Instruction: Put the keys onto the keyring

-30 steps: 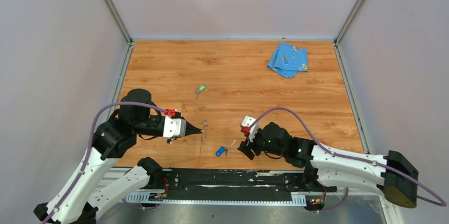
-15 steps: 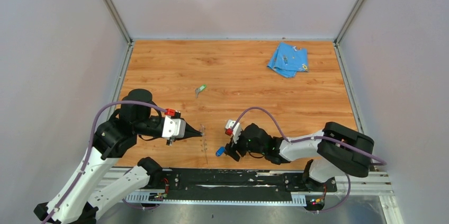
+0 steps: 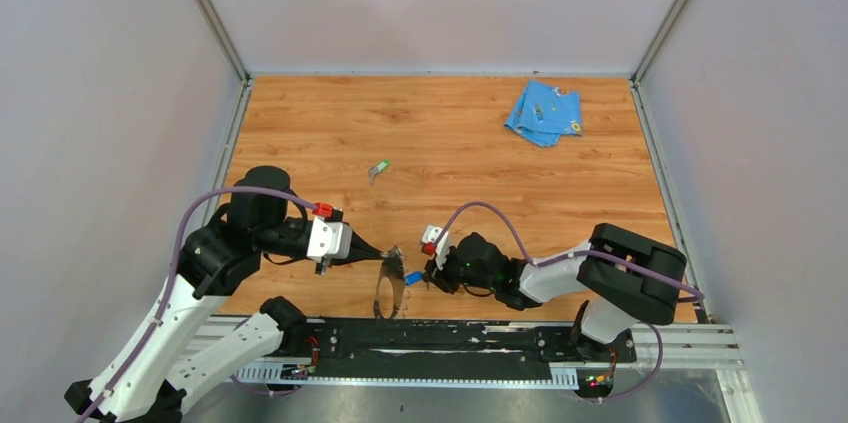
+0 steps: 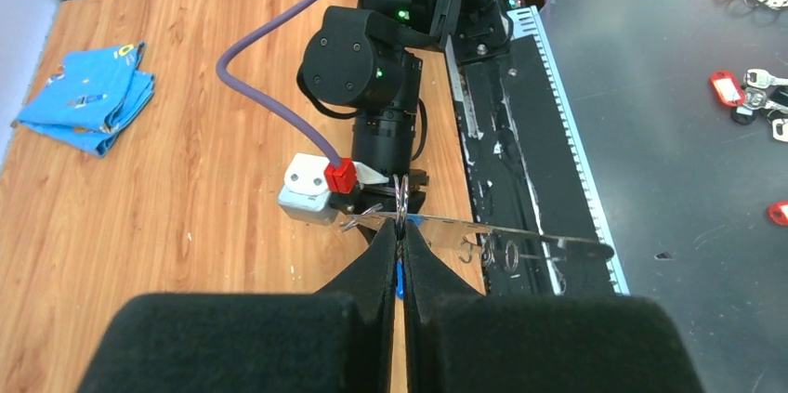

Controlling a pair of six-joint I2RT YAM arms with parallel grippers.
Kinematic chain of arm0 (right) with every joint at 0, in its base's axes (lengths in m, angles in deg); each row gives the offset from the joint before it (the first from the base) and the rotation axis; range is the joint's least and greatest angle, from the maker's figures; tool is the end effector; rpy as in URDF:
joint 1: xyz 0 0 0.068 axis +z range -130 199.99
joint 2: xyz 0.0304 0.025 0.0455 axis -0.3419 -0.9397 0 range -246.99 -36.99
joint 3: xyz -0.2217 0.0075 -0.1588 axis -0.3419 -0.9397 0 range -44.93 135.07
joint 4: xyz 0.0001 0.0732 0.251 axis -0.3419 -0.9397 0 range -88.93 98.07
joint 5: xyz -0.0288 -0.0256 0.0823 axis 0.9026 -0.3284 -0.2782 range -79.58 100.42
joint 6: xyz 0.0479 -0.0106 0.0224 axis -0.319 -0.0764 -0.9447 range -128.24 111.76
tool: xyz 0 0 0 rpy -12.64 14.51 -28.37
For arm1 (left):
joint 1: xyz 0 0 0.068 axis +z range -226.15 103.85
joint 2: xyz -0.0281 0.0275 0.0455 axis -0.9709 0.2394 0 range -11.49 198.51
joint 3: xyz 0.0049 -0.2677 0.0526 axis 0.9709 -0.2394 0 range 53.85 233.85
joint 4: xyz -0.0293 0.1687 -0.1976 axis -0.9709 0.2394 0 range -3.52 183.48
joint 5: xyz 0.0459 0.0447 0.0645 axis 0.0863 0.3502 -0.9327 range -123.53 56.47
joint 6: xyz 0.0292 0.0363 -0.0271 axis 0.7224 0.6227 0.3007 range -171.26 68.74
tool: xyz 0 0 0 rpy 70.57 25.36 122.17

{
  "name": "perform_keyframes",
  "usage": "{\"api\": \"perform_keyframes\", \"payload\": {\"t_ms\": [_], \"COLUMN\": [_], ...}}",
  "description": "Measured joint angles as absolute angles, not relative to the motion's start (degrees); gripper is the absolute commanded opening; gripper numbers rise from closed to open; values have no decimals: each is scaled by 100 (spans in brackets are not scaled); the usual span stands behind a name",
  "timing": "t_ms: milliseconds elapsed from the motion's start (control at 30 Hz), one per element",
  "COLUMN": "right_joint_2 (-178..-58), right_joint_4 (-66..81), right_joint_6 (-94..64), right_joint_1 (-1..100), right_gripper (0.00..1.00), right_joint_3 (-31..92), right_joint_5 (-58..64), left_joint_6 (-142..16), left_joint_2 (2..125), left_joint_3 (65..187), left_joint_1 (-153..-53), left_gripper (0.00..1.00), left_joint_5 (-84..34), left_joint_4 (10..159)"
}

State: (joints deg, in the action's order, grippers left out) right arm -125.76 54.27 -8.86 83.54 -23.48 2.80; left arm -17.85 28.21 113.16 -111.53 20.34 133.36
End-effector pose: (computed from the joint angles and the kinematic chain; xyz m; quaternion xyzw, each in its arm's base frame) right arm 0.1143 0.2404 0.1351 -0.4616 0.6823 0.3461 0.4489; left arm 0.0746 -0.0882 0.3775 0.6246 0.4950 -0.3947 0.4573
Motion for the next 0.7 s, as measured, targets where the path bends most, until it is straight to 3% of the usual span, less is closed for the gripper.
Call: {"api": "perform_keyframes", "payload": {"t_ms": [133, 267, 400, 433, 700], "right_joint_2": [-12475, -12333, -12296, -12294, -12078], "right_joint_4": [5431, 5436, 5425, 5390, 5099], "right_joint_6": [-858, -867, -880, -858, -884], "right_joint_1": [8326, 8322, 8289, 8280, 8269], "right_gripper": [3, 1, 29, 32, 38], "right_joint_3": [-2376, -2380, -2380, -2380, -2380], "right_joint_5": [267, 245, 156, 132, 99], "left_joint_6": [-1820, -1831, -1849, -1851, -1868], "left_joint_2": [2843, 2865, 2863, 2863, 2858], "left_joint_3": [11320, 11320, 11323, 11323, 11323], "left_joint_1": [-11153, -11153, -11153, -11153, -11153], "left_gripper": [0, 0, 0, 0, 0], "left_joint_5": [2060, 2075, 2080, 2077, 2095], "left_joint_4": [13336, 13336, 13336, 13336, 13336]}}
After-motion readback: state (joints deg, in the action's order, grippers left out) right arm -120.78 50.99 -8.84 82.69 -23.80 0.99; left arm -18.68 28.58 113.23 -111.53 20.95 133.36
